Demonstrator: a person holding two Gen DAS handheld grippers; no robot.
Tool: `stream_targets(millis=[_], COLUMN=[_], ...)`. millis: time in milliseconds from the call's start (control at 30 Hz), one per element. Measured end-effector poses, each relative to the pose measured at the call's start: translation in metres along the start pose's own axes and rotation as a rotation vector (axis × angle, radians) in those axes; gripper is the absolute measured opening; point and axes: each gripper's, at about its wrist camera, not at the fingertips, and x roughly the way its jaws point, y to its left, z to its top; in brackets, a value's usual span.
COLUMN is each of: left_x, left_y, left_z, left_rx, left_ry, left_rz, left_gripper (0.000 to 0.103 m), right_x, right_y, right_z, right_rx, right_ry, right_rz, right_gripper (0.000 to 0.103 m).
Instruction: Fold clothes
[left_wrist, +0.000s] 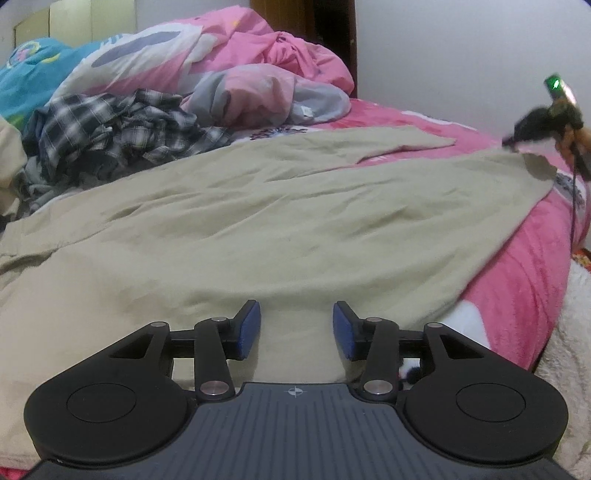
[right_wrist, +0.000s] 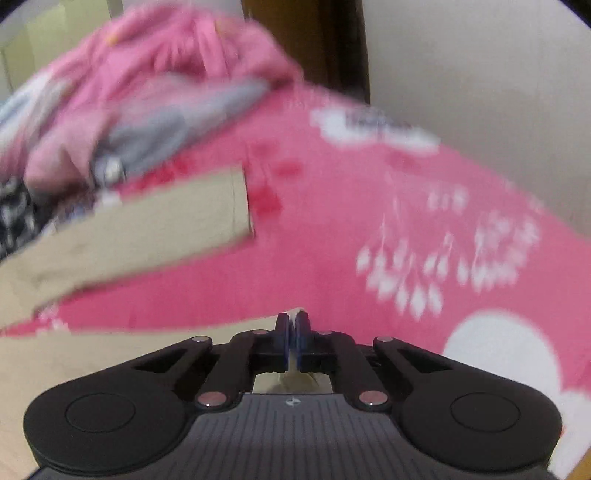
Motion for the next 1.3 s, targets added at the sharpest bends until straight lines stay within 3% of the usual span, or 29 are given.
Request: stream_targets(millis=[67, 133, 233, 267, 367, 433, 533, 600, 667, 767, 833, 933, 1033, 1167, 1200, 1300], left_x=[0.002, 0.002, 0.002, 0.001, -0.004, -0.007, -0.013, -0.015, -0.014, -0.012, -0.017, -0.025, -0.033, -0.04, -0.042, -0.049], left_y=[-0.001, -0.001, -0.001, 0.0, -0.001, 0.001, 0.004, 0.007, 0.009, 0.015, 0.025, 0.041, 0.052, 0.066, 0.069, 0.073], left_z=[0.0, -0.002, -0.004, -0.004, -0.002, -0.001, 0.003, 0.003, -0.001, -0.01, -0.015, -0.024, -0.033, -0.042, -0.044, -0.046], left_rx=[0.008, 0.001, -0.009, -0.012, -0.006, -0.002, -0.01, -0.026, -0.035, -0.069, -0.139, -0.214, -0.24, -0.275, -0.282, -0.289], left_ry=[0.004, 0.002, -0.001, 0.0, -0.001, -0.01, -0.027, -0.027, -0.001, 0.044, 0.035, 0.022, 0.006, -0.014, -0.018, -0.025], left_rz=[0.006, 0.009, 0.012, 0.012, 0.023, 0.023, 0.03, 0.034, 0.049, 0.078, 0.057, 0.03, 0.011, -0.026, -0.034, -0.036], left_gripper=[0.045, 0.045, 0.046, 0.046, 0.047, 0.047, 0.048, 0.051, 0.052, 0.053, 0.053, 0.053, 0.053, 0.053, 0.053, 0.053], right_x=[-0.011, -0.002, 0.037, 0.041, 0.017, -0.01, -0.04, -0.048, -0.049, -0.047, -0.04, -0.01, 0.0, -0.01, -0.016, -0.05], right_y=[0.004, 0.005, -0.005, -0.012, -0.024, -0.009, 0.051, 0.115, 0.185, 0.27, 0.31, 0.309, 0.237, 0.161, 0.154, 0.192], right_z=[0.003, -0.001, -0.017, -0.021, -0.026, -0.026, -0.019, -0.018, -0.027, -0.062, -0.086, -0.104, -0.082, -0.063, -0.061, -0.057], right_rx=[-0.012, -0.009, 0.006, 0.032, 0.21, 0.247, 0.122, -0.058, -0.268, -0.538, -0.677, -0.748, -0.493, -0.288, -0.252, -0.218], right_ry=[-0.094, -0.116, -0.03, -0.025, -0.139, -0.224, -0.266, -0.223, -0.169, -0.124, -0.054, 0.055, 0.101, 0.105, 0.101, 0.03], right_rz=[-0.003, -0.015, -0.192, -0.226, -0.193, -0.124, 0.047, 0.188, 0.321, 0.489, 0.536, 0.42, 0.352, -0.023, -0.073, 0.014], right_gripper=[0.002, 0.002, 0.002, 0.002, 0.004, 0.004, 0.005, 0.011, 0.027, 0.027, 0.025, 0.025, 0.023, 0.022, 0.022, 0.021])
